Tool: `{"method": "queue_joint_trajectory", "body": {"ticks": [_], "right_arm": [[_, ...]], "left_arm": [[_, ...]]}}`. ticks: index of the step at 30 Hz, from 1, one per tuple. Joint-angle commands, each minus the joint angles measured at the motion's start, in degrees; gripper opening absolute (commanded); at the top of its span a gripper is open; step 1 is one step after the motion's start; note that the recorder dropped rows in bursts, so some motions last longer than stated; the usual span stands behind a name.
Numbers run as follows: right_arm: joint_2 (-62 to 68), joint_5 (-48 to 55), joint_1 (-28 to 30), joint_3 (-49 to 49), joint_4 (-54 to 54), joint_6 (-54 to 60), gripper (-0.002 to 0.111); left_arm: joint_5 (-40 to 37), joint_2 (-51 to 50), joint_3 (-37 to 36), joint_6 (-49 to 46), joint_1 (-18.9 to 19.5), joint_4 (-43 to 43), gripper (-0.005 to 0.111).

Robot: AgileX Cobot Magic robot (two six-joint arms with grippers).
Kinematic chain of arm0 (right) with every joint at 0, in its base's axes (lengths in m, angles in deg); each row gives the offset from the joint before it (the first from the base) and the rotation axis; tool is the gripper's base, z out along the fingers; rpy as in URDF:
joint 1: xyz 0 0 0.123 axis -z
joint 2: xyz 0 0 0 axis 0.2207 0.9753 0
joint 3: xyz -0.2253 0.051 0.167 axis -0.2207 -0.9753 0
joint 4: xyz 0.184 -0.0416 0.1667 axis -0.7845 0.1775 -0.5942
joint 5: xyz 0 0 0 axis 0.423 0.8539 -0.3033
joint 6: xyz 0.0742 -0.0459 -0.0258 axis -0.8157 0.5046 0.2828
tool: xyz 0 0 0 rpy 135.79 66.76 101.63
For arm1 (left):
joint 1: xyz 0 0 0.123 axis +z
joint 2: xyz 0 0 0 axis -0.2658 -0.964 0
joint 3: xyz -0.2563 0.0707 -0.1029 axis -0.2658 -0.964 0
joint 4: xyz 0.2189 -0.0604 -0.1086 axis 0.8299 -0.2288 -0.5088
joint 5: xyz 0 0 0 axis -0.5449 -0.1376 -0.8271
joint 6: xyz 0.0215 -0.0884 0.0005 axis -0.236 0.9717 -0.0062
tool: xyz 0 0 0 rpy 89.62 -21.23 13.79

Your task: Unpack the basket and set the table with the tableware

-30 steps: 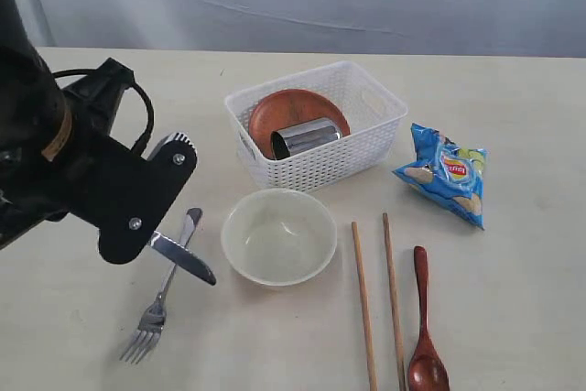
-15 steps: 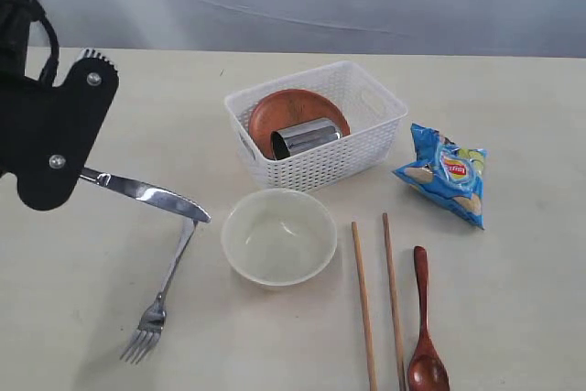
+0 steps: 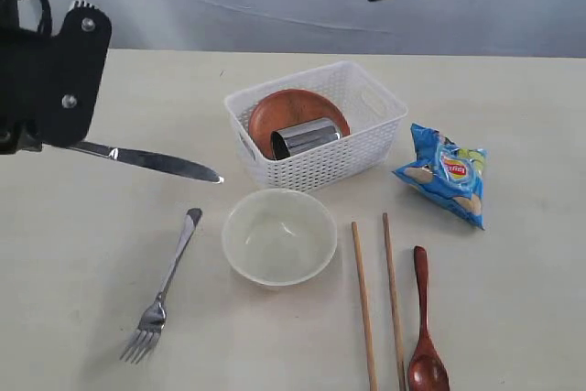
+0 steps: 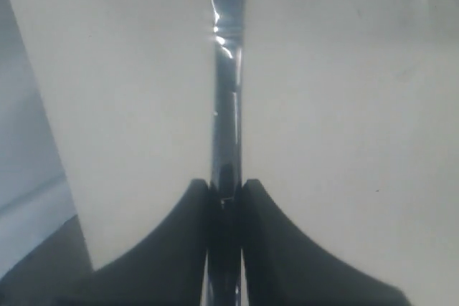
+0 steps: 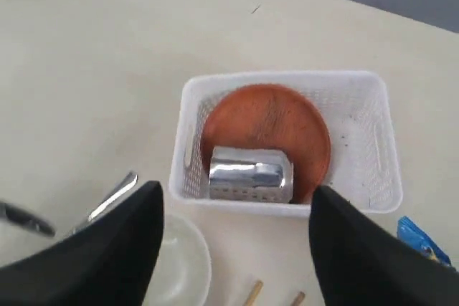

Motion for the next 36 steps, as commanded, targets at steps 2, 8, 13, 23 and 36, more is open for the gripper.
{"method": "queue_joint_trajectory", "body": {"ticks": [2, 8, 13, 23, 36], "right_arm": [[-0.3, 9.0, -6.2, 0.1, -1.1, 20.3, 0.057], [-0.3, 14.6, -17.2, 0.1, 6.9, 28.8, 0.057], [-0.3, 13.8, -25.8, -1.0, 11.3, 27.7, 0.057], [-0.3, -9.2, -40.4, -15.7, 30.3, 27.9, 0.057], [-0.3, -36.1, -41.5, -23.3, 33.6, 20.9, 0.057]], "left_arm": [[-0.3, -4.0, 6.1, -4.2, 6.5, -10.8, 0.0], [-3.5, -9.9, 11.5, -4.8, 11.6, -16.0, 0.0], [-1.5, -13.1, 11.7, -4.8, 12.0, -16.9, 0.0], [-3.4, -15.9, 14.4, -4.4, 12.0, -27.0, 0.0], [-3.9, -16.1, 18.1, -2.8, 12.0, -35.8, 0.0]]}}
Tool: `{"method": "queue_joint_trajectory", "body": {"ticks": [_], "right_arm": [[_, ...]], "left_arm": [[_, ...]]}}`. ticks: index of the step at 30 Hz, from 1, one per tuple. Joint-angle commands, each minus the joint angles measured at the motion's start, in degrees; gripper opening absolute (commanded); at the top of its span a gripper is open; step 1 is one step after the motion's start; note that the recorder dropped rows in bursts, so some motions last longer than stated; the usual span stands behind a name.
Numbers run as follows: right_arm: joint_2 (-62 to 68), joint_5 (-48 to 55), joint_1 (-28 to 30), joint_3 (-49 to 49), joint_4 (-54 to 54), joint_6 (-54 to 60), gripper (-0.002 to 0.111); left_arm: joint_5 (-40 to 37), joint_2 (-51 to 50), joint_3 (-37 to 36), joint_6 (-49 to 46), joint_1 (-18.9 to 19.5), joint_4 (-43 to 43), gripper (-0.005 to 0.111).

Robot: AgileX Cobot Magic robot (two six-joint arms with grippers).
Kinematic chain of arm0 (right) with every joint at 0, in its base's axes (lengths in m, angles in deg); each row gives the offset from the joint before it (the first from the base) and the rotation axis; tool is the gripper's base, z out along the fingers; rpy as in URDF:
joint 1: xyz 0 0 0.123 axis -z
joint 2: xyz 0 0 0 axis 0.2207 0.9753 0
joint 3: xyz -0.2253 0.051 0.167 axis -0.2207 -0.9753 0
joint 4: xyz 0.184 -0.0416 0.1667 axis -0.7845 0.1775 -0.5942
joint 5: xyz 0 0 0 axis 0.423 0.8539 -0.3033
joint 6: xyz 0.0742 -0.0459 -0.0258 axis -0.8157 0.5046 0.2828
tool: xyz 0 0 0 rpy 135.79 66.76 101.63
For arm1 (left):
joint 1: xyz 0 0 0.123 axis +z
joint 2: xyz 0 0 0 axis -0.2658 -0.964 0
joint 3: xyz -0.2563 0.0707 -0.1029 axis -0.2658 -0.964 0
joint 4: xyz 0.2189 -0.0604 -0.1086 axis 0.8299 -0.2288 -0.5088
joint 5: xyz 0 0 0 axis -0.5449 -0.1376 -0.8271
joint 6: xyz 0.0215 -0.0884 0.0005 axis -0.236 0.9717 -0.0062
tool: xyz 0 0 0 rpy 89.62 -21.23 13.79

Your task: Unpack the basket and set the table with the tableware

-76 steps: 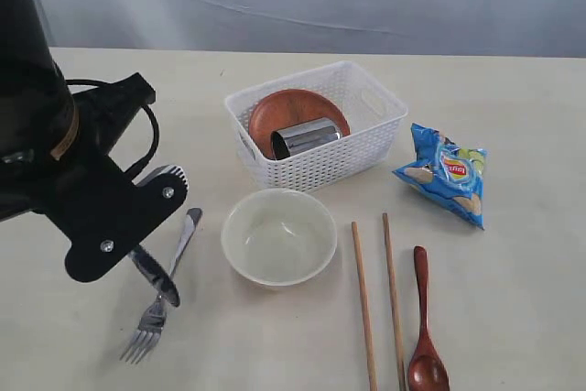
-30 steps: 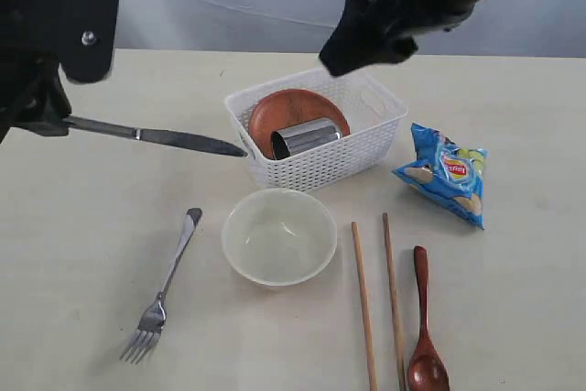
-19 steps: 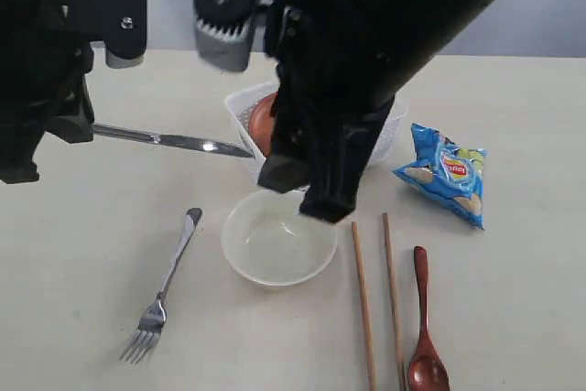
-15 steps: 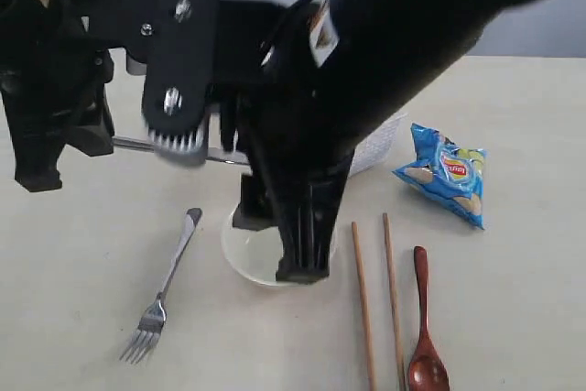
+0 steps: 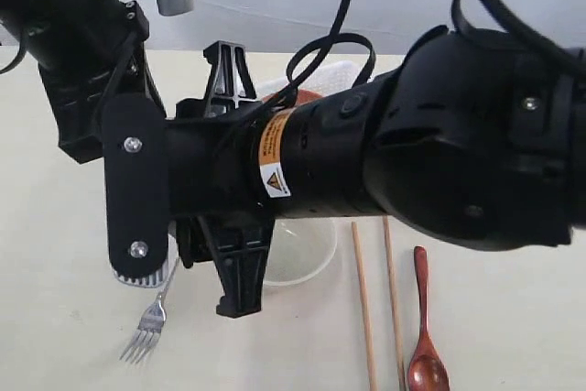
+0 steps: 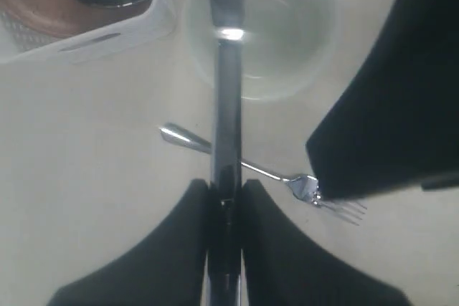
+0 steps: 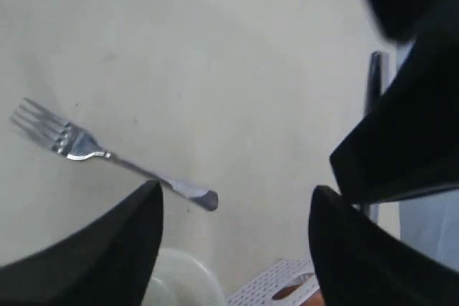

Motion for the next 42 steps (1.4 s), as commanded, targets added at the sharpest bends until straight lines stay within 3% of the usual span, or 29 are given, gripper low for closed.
{"method": "queue_joint_trajectory", "body": {"ticks": [1, 3, 6, 9, 11, 15, 20, 29, 39, 41, 42], "right_arm": [[-0.3, -3.2, -0.2, -0.1, 0.7, -3.9, 0.057], [-0.3, -2.4, -0.2, -0.1, 0.8, -4.0, 0.053], [-0.3, -0.4, -0.2, -0.1, 2.3, -4.0, 0.039], [-0.3, -0.6, -0.2, -0.1, 3.4, -5.6, 0.044], [-0.3, -0.4, -0.2, -0.1, 8.9, -11.5, 0.048], [-0.3, 1.5, -0.2, -0.1, 35.5, -36.5, 0.048], [1.8, 0.9, -0.2, -0.1, 48.6, -44.2, 0.048], [8.0, 6.7, -0.2, -0.1, 78.1, -73.0, 0.048], [8.4, 7.4, -0.2, -0.1, 88.2, -85.9, 0.048], [8.5, 7.3, -0.2, -0.1, 88.2, -86.0, 0.043], [8.6, 7.3, -0.2, -0.1, 88.2, -86.0, 0.033]], "left_arm": [[-0.3, 0.1, 0.4, 2.0, 0.2, -0.8, 0.0], [-0.3, 0.1, 0.4, 2.6, 0.2, -0.4, 0.0], [-0.3, 0.1, 0.4, 3.2, 0.2, -0.4, 0.0], [-0.3, 0.1, 0.4, 4.8, 0.2, 0.3, 0.0], [-0.3, 0.1, 0.4, 6.6, 0.4, 1.1, 0.0], [-0.3, 0.1, 0.4, 8.1, 2.0, 0.0, 0.0], [-0.3, 0.1, 0.4, 8.5, 2.1, -3.9, 0.0], [-0.3, 0.1, 0.4, 9.6, 2.1, -5.5, 0.0], [-0.3, 0.1, 0.4, 9.6, 2.1, -8.0, 0.0], [-0.3, 0.1, 0.4, 9.6, 2.1, -8.1, 0.0], [-0.3, 0.1, 0.4, 9.6, 2.1, -8.2, 0.0]]}}
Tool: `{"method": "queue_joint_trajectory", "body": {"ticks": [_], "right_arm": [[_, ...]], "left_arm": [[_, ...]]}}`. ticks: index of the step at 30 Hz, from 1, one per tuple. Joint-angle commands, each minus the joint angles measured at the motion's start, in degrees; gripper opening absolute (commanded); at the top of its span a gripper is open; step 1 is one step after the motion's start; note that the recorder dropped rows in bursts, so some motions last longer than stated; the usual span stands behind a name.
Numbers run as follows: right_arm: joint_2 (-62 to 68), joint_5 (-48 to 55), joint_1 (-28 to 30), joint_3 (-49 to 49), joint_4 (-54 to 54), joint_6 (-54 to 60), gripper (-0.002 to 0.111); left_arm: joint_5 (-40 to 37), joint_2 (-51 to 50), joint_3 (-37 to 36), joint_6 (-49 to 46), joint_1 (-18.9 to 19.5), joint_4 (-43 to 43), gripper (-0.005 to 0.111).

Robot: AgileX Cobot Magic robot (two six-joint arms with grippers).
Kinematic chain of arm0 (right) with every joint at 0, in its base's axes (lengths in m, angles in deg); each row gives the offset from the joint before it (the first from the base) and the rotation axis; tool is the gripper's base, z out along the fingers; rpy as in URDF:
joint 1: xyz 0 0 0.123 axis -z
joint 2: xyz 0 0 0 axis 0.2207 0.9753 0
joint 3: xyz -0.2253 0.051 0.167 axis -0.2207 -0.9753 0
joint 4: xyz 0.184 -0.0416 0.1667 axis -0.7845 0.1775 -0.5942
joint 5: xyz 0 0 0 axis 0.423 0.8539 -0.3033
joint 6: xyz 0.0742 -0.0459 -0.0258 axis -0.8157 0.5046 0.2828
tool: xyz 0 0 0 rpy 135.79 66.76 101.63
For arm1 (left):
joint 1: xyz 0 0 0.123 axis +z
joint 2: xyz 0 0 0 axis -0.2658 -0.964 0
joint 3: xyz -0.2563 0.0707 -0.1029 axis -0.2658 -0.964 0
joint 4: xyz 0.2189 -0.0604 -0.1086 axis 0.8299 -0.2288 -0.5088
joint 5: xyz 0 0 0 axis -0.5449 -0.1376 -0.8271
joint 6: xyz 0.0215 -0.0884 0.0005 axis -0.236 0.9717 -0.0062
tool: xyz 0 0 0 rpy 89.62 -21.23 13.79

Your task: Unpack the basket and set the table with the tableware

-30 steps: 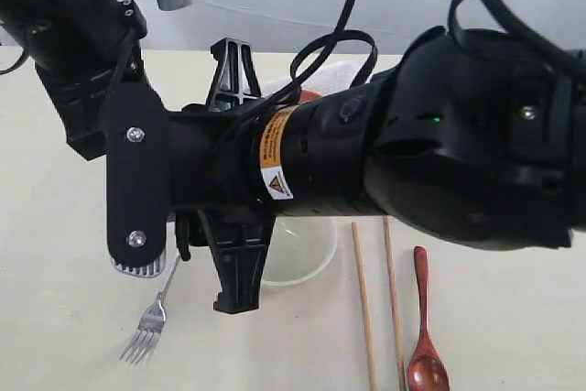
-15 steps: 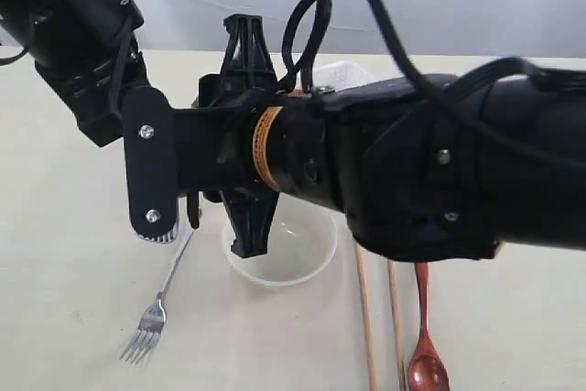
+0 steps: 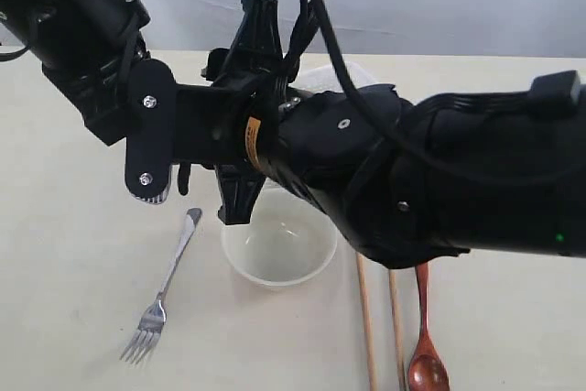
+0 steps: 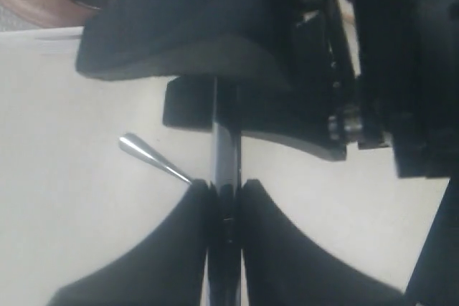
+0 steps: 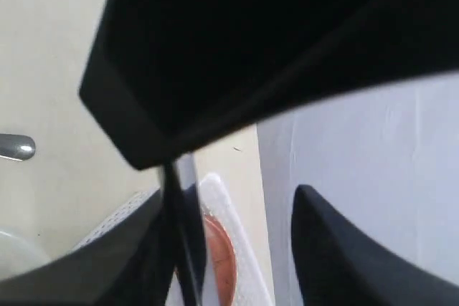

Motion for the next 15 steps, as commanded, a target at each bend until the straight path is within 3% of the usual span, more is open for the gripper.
{"method": "queue_joint_trajectory", "body": {"ticks": [1, 4, 5, 15], "right_arm": [[0.3, -1.6, 0.0, 0.0, 1.1, -0.8, 0.021], [0.3, -2.5, 0.0, 0.0, 1.1, -0.2, 0.001], [0.3, -3.2, 0.0, 0.0, 1.1, 0.1, 0.0], [0.3, -8.1, 0.0, 0.0, 1.1, 0.1, 0.0]], "left_arm": [[0.6, 0.1, 0.4, 0.8, 0.1, -1.5, 0.0], [0.6, 0.1, 0.4, 0.8, 0.1, -1.8, 0.0], [0.6, 0.1, 0.4, 0.8, 0.1, -1.8, 0.0], [0.6, 0.1, 0.4, 0.8, 0.1, -1.8, 0.0]]}}
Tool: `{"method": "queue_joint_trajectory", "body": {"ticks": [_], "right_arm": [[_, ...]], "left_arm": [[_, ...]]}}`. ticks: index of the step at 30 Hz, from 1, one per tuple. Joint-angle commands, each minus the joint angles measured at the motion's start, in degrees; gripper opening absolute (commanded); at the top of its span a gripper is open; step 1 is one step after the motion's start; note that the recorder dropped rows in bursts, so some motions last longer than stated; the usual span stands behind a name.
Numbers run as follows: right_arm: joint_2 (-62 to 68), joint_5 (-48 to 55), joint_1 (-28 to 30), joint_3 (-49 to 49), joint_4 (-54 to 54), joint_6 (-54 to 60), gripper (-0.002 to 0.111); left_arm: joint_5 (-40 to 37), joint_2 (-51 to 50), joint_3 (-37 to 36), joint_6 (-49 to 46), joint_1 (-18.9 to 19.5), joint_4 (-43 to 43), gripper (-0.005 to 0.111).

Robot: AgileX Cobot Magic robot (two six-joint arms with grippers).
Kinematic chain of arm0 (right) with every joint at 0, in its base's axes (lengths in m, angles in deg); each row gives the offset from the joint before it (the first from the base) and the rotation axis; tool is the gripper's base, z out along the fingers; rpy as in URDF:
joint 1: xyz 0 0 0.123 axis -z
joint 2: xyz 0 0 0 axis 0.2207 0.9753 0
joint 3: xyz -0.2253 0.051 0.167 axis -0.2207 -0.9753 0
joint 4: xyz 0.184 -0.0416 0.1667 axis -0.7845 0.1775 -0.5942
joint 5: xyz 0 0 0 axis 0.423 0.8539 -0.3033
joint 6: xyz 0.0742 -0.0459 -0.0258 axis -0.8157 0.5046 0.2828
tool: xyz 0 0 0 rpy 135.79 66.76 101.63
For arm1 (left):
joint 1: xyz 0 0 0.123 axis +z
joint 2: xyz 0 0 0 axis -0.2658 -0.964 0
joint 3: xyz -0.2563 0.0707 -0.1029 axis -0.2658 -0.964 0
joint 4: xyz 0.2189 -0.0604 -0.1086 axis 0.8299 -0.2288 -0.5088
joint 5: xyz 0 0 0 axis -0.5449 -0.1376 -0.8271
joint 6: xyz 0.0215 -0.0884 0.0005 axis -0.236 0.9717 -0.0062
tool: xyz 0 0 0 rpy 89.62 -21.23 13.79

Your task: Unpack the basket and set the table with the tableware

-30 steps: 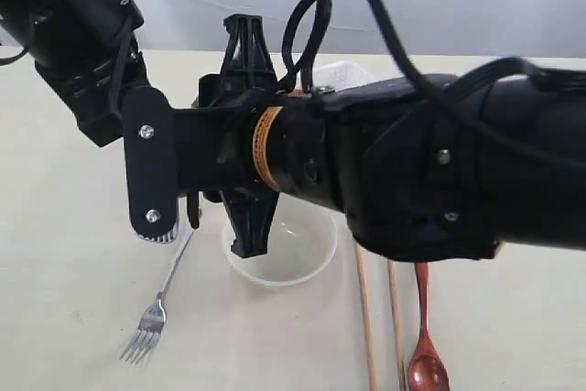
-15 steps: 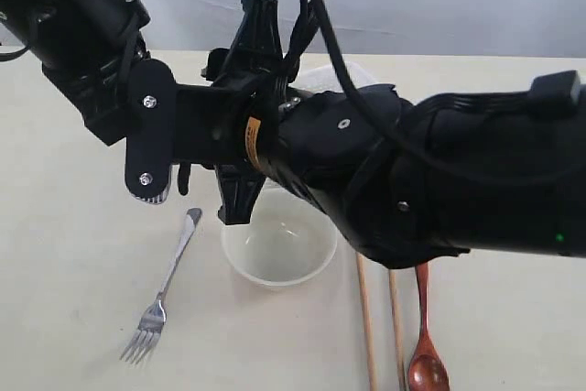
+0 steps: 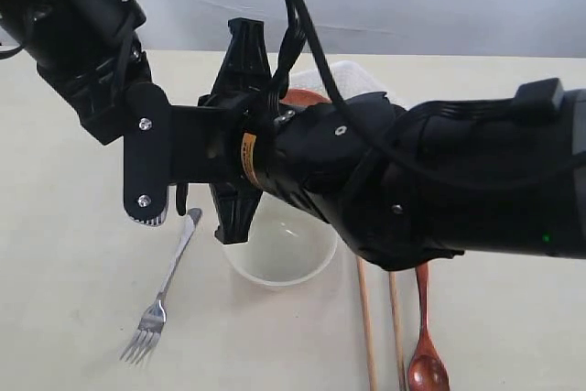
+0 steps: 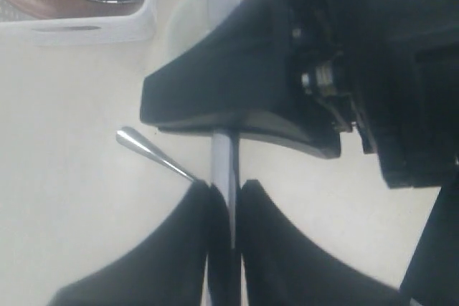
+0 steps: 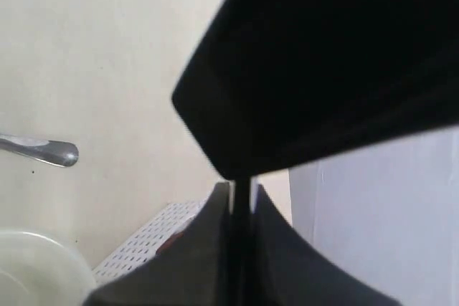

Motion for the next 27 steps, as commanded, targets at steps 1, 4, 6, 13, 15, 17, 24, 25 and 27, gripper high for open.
{"method": "queue_joint_trajectory", "body": {"ticks": [1, 4, 6, 13, 15, 17, 24, 25, 27], "right_arm": [[-0.5, -2.8, -0.3, 0.5, 1.3, -1.7, 0.0], [-0.5, -0.6, -0.3, 0.5, 1.3, -7.5, 0.0], [-0.5, 2.9, -0.3, 0.5, 1.3, -12.4, 0.0], [-0.5, 9.5, -0.3, 0.5, 1.3, -22.1, 0.0], [-0.5, 10.0, -0.3, 0.5, 0.3, -25.8, 0.0], [-0.5, 10.7, -0.3, 0.5, -3.2, -27.3, 0.0], [-0.5, 13.6, -0.3, 1.4, -21.2, -29.9, 0.0], [-0.5, 14.5, -0.3, 2.2, -24.0, -30.0, 0.0], [-0.5, 16.8, -0.3, 4.2, -31.6, -30.0, 0.0]], "left_arm": [[1.5, 0.1, 0.2, 0.4, 0.1, -1.8, 0.0], [1.5, 0.1, 0.2, 1.6, 0.1, -1.6, 0.002], [1.5, 0.1, 0.2, 2.3, 0.1, -1.2, 0.009], [3.7, 0.4, 0.3, 2.4, 0.1, 0.2, 0.059], [4.2, 0.9, 0.9, 2.7, 0.5, 2.3, 0.067], [5.4, 1.9, 1.2, 4.0, 1.3, 4.7, 0.068], [13.2, 7.7, 1.8, 7.6, 7.6, 6.1, 0.067], [14.4, 8.4, 1.8, 8.9, 8.6, 6.1, 0.067], [17.5, 10.4, 1.8, 14.1, 11.0, 6.1, 0.067]]}}
